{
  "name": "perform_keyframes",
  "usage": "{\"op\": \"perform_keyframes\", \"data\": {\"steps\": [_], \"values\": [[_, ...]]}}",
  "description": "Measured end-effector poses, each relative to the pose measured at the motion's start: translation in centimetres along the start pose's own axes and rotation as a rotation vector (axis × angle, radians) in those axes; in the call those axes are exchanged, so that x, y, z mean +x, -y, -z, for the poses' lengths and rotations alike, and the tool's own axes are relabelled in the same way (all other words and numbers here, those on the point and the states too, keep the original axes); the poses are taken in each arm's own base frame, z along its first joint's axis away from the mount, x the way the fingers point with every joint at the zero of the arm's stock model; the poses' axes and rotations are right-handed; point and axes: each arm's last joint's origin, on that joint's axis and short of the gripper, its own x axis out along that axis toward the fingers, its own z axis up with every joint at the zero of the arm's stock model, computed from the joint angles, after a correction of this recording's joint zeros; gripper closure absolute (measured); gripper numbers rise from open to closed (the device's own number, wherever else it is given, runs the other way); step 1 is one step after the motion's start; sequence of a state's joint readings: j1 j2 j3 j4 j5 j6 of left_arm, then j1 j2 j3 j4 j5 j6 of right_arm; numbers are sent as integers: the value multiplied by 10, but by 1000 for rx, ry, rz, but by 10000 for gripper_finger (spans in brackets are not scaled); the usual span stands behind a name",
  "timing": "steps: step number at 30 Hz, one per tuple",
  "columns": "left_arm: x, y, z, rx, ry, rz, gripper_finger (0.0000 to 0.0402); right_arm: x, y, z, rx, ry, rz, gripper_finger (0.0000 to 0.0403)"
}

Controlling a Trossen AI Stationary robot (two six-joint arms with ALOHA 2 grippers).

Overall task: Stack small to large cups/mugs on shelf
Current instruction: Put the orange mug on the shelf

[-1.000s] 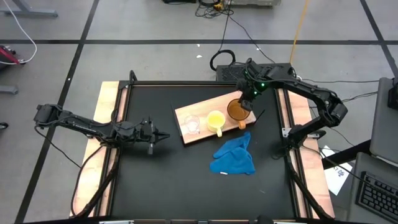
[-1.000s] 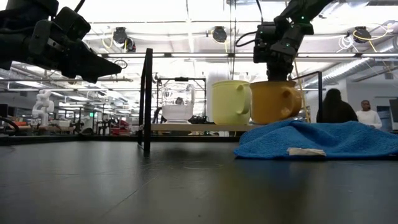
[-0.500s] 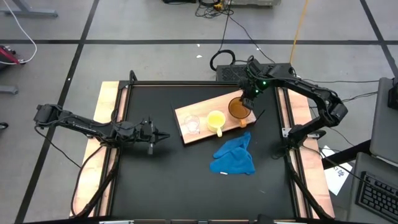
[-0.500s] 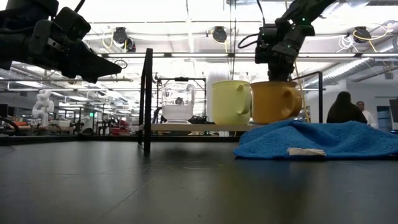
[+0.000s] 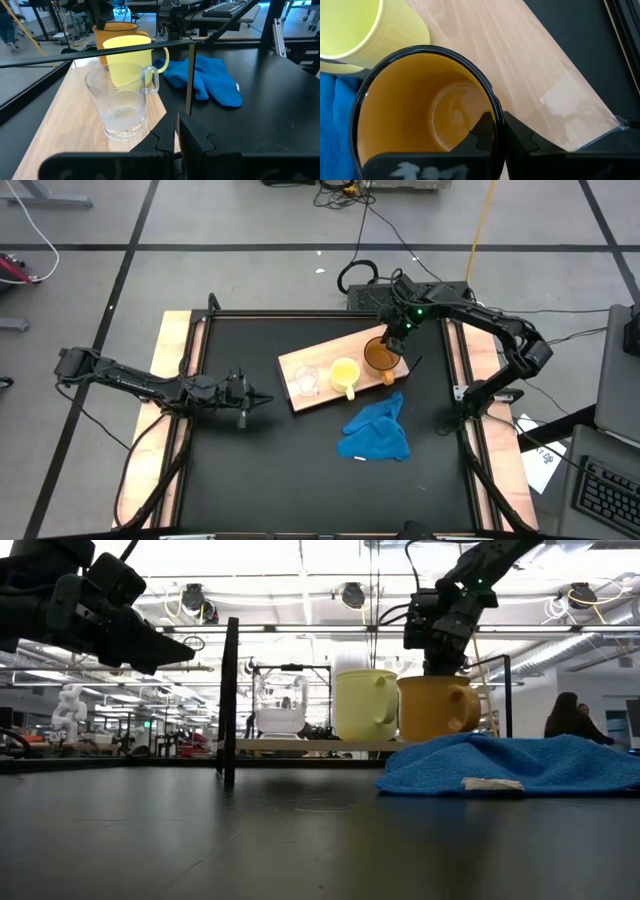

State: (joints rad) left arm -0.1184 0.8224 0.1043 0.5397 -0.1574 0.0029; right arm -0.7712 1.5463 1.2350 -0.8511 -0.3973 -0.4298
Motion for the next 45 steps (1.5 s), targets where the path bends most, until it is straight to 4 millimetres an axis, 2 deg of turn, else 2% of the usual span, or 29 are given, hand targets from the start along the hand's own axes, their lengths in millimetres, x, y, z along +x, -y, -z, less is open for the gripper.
{"op": "perform_keyframes", "data": {"steps": [15, 24, 37, 45], "values": [[0, 0, 1, 24, -14, -1, 376, 2, -3, -1, -33, -2, 6, 385], [0, 0, 1, 23, -14, -2, 376, 1, -3, -2, -32, 8, 13, 342], [0, 0, 2, 5, -22, -2, 376, 3, -5, -8, -49, 49, 19, 311], [0, 0, 2, -1, -21, -2, 376, -10, -15, -9, -55, 91, 18, 275]]}}
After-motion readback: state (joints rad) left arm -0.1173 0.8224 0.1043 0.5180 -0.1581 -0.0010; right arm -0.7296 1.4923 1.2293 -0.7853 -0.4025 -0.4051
